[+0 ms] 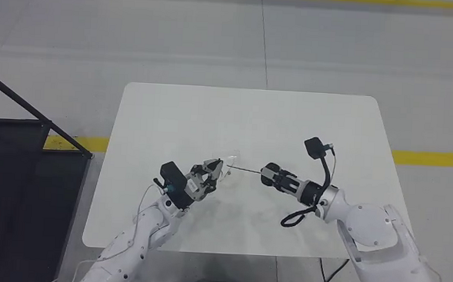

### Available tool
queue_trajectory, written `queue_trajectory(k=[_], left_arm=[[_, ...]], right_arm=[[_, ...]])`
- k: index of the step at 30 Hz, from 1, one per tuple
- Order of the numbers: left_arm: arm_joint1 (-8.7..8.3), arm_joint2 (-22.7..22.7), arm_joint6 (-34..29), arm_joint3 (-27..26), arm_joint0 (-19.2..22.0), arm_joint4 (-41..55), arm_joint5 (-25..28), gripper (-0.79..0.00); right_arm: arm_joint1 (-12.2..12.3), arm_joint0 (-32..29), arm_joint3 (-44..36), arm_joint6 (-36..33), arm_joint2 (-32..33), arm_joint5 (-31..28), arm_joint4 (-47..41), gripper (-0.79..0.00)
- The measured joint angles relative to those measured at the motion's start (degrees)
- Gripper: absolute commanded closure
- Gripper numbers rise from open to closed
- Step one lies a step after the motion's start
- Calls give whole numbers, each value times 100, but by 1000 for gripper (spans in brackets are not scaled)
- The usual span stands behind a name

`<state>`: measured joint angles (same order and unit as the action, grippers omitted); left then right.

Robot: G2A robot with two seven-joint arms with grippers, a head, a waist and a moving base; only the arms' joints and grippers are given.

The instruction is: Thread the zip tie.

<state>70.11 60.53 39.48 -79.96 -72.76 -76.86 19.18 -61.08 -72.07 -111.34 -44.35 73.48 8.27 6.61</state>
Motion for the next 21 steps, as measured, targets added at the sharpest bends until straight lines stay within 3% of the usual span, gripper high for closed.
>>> queue_trajectory(k=[7,21], left_arm=[[47,-89,116,20,-60,-300,-491,0],[61,-121,157,67,-51,-314,-517,0]], right_arm=[[-13,-44,55,127,-32,-103,-153,0],[-23,4,89,160,-42,128,-271,0]])
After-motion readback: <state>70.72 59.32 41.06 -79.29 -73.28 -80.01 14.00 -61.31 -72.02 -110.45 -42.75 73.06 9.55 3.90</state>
